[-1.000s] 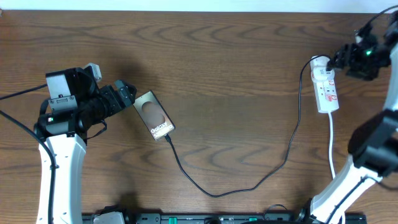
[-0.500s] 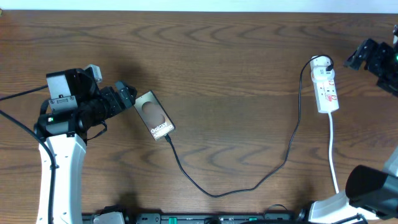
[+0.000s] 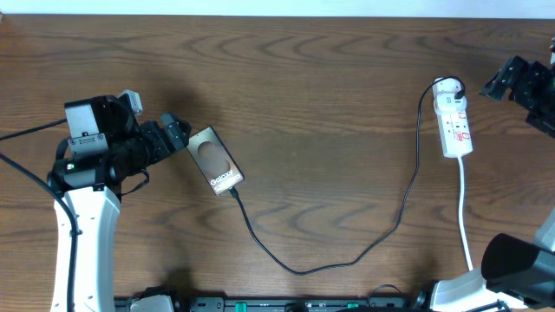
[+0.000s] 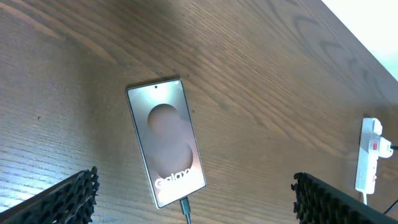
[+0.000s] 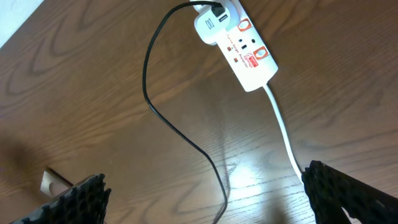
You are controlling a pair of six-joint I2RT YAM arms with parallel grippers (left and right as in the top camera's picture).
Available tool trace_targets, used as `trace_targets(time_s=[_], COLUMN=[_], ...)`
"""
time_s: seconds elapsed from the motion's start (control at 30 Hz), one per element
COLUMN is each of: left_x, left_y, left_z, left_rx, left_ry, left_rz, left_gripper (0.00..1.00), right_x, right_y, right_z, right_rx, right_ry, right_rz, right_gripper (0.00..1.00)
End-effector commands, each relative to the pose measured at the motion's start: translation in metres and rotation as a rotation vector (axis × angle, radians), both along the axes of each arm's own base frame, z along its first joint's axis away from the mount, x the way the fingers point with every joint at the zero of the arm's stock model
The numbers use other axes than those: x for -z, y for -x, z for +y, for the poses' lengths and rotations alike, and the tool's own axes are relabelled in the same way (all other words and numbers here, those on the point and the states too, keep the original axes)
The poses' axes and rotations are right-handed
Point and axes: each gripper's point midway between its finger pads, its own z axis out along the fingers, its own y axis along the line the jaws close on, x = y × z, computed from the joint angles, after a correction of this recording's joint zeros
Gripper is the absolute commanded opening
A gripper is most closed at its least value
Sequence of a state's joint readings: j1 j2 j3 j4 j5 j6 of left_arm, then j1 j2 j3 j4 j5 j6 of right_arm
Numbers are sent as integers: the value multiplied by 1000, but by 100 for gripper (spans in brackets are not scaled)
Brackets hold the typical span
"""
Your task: Plug charger to phone and switch on socket
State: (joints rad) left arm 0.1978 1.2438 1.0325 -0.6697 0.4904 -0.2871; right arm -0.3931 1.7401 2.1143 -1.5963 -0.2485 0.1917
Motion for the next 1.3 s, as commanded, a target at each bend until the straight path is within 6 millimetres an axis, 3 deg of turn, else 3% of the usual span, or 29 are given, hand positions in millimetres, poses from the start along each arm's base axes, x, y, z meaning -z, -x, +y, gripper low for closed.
trace_targets(time_s=[0.0, 0.5, 0.73, 1.03, 1.27], left_x=[2, 1, -16, -60, -66], left_y=[0, 1, 3, 7, 30], left_z=[1, 0, 4, -12, -17], left_rx=[7, 11, -12, 61, 66], left_ry=[-15, -15, -87, -253, -322], left_rz=[1, 3, -69, -482, -754], left_gripper=[98, 98, 98, 98, 98], right_x=[-6, -6, -6, -6, -6], right_y=[0, 0, 0, 0, 0], right_z=[0, 0, 0, 0, 0], right_rx=[13, 13, 13, 13, 13], right_ry=[8, 8, 8, 8, 8], right_rz=[-14, -14, -14, -14, -14], right_gripper=[99, 99, 99, 99, 99])
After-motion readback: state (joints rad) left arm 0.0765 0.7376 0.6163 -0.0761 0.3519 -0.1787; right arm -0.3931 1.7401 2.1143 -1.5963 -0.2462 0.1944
